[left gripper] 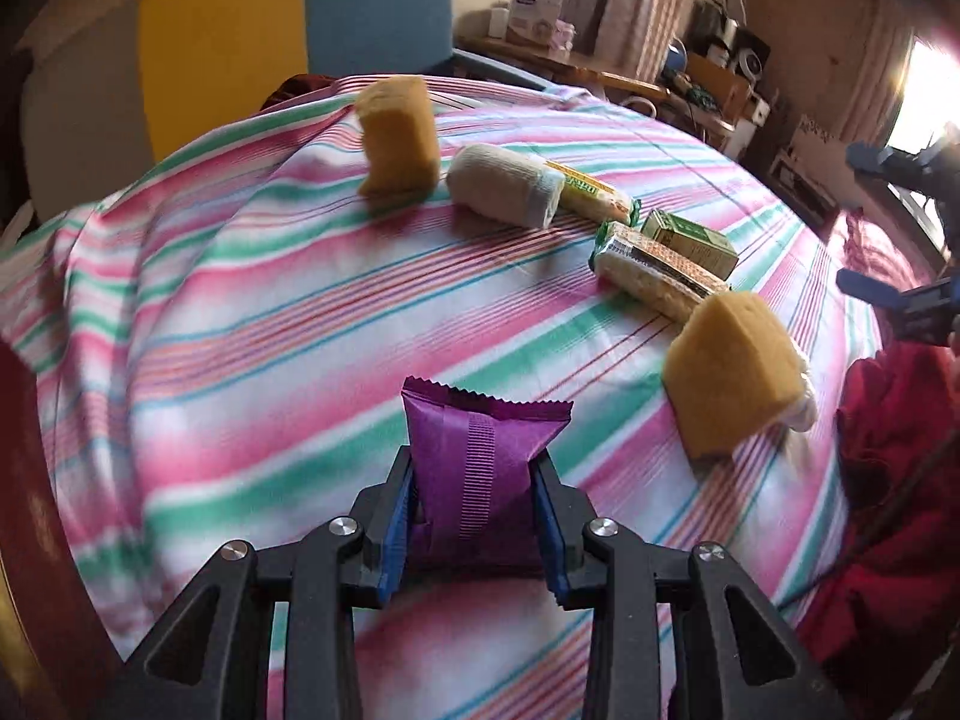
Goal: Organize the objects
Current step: 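Lift the purple packet with the left gripper while the right gripper grasps the wrapped white bundle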
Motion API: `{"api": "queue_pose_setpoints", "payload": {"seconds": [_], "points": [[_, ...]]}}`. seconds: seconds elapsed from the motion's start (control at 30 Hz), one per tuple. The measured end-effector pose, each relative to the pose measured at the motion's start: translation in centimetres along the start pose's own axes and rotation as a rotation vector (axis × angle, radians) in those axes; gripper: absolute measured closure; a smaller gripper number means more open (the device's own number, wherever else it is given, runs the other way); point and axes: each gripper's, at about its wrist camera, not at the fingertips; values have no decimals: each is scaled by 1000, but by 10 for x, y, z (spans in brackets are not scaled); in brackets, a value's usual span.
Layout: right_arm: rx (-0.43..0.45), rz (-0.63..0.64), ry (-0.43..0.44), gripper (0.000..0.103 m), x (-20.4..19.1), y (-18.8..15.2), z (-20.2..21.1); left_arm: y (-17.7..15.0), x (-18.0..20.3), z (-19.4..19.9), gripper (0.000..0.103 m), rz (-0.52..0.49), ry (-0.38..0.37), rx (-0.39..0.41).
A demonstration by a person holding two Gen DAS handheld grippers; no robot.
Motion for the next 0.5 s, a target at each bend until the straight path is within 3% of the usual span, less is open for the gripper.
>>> {"api": "queue_pose_setpoints", "payload": {"seconds": [0.23, 0.5], "points": [[-38, 7, -54, 0, -2, -1, -6, -7, -7, 4, 68, 24, -16, 23], [-168, 24, -86, 0, -5, -3, -27, -6, -8, 1, 68, 37, -28, 35]]}}
Point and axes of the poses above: each gripper's, at about its wrist camera, not at the fingertips, and z roughly against the way its jaws point, x to its right, y to its top, and after that the axes turned 7 degrees about z, right-handed
